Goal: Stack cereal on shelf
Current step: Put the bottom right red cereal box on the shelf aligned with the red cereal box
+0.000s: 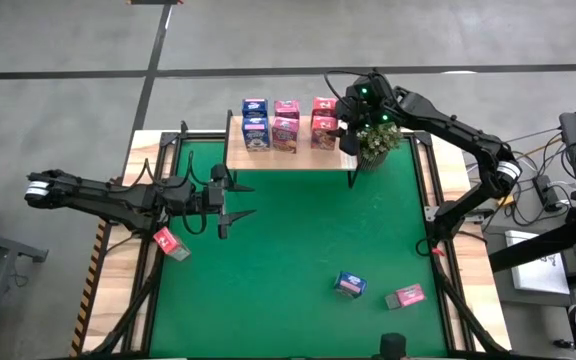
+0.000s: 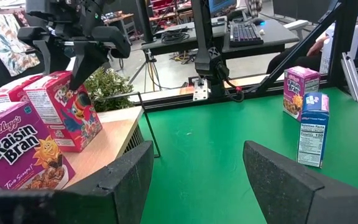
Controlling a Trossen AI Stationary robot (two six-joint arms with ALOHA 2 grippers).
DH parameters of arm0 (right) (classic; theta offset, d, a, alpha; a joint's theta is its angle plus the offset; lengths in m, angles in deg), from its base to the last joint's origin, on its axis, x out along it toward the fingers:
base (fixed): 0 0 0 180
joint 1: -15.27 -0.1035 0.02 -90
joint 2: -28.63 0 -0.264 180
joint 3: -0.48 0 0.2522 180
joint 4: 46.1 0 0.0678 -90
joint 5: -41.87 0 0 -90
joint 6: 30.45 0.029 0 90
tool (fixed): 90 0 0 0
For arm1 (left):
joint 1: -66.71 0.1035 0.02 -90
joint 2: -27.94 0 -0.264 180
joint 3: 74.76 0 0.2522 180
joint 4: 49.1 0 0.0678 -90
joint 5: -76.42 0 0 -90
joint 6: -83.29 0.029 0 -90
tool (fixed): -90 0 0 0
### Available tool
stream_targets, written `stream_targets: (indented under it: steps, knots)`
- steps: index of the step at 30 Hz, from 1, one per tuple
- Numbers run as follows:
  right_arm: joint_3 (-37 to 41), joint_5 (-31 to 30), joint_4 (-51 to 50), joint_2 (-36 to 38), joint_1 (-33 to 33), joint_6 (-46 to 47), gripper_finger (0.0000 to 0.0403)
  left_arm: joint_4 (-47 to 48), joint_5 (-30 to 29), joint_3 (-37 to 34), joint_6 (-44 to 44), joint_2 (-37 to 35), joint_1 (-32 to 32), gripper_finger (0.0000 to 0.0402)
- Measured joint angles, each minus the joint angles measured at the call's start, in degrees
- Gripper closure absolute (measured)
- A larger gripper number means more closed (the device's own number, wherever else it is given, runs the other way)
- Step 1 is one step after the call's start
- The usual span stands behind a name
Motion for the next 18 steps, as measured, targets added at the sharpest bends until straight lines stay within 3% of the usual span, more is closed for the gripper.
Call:
stream_targets:
  steps: [10, 18]
  knots:
    - [0.0, 0.0, -0.2, 0.0, 0.0, 0.0, 0.0207, 0.0, 0.0, 0.0, -0.2, 0.0, 0.0, 0.0170]
    - [0.0, -0.1, -0.3, 0.0, 0.0, 0.3, 0.0166, -0.2, 0.0, 0.0, -0.2, 0.0, 0.0, 0.0170]
